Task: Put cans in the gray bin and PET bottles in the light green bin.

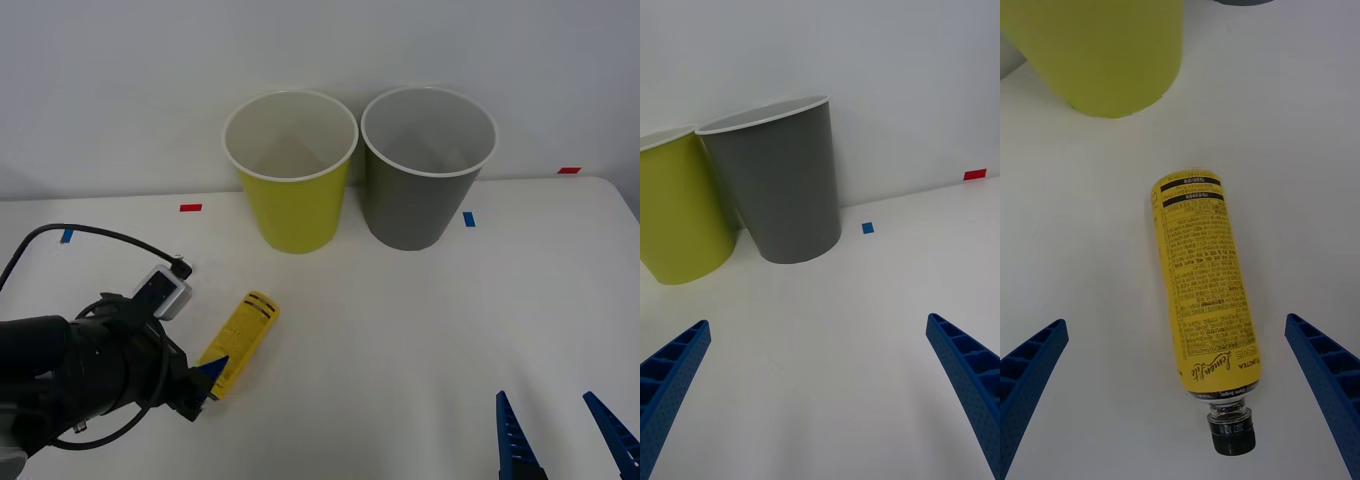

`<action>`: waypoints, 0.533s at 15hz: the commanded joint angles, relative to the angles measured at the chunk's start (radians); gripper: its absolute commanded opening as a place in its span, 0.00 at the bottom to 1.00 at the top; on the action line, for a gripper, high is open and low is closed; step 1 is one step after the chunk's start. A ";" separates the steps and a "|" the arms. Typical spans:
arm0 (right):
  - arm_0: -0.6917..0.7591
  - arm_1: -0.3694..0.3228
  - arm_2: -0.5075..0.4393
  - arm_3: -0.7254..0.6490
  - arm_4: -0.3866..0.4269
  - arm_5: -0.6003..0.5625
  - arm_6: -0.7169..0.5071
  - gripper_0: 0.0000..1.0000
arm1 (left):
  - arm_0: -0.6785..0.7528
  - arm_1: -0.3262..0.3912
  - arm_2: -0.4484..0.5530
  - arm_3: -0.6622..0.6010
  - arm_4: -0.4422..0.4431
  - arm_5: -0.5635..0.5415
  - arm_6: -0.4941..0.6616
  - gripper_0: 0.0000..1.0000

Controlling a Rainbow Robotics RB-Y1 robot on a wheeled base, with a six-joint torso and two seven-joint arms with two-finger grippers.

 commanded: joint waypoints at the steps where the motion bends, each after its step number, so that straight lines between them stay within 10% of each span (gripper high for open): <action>1: 0.000 0.000 0.000 0.000 0.000 0.000 0.000 1.00 | -0.065 -0.002 -0.050 0.001 -0.005 0.068 0.031 1.00; 8: 0.000 0.000 0.000 0.000 0.000 0.000 0.000 1.00 | -0.214 -0.070 -0.163 0.018 -0.065 0.241 0.138 1.00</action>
